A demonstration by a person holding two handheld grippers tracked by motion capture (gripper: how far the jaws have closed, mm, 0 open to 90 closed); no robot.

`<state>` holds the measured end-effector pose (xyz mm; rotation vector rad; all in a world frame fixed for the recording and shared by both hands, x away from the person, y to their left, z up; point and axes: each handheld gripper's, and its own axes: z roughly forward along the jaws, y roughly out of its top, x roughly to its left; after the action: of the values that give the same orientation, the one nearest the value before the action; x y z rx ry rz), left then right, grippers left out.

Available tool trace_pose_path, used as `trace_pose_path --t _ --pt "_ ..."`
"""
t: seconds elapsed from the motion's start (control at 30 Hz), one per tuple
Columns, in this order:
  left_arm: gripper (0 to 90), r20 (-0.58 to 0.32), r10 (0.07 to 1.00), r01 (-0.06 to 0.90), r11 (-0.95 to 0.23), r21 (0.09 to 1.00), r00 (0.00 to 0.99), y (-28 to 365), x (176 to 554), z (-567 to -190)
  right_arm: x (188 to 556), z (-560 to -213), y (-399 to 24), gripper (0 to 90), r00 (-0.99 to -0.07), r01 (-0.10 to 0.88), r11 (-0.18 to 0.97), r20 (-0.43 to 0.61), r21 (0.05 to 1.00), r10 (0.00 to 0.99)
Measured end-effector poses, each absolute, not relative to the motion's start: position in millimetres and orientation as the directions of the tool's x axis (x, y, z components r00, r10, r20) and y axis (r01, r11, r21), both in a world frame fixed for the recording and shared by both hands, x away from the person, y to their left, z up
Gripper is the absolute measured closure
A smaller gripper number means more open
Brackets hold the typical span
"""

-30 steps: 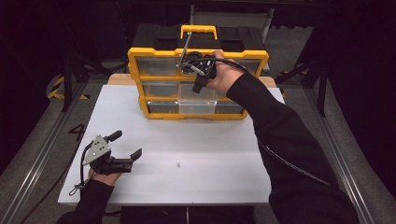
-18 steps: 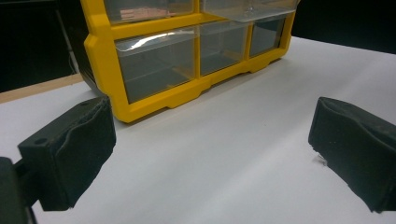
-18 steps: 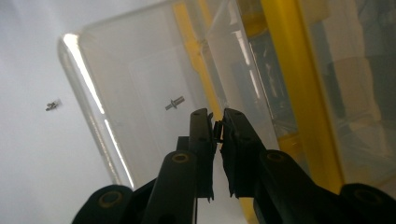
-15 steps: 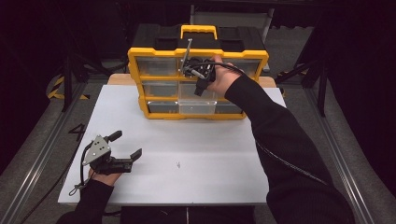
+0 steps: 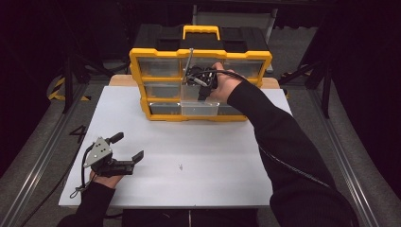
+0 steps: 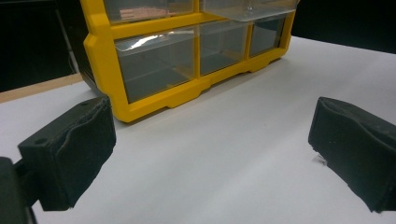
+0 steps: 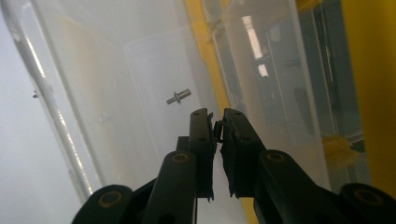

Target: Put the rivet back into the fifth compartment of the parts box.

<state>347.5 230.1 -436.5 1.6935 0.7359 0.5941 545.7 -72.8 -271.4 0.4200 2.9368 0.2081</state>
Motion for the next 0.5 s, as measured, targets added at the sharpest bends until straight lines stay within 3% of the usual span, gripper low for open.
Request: trace_pose_path --t 0.5 --pt "1.7 0.010 0.734 0.167 -0.167 0.972 0.679 230.2 347.4 -436.4 551.5 -279.9 -76.1 82.4 -0.948 0.270 0.948 -0.124 0.165 0.292"
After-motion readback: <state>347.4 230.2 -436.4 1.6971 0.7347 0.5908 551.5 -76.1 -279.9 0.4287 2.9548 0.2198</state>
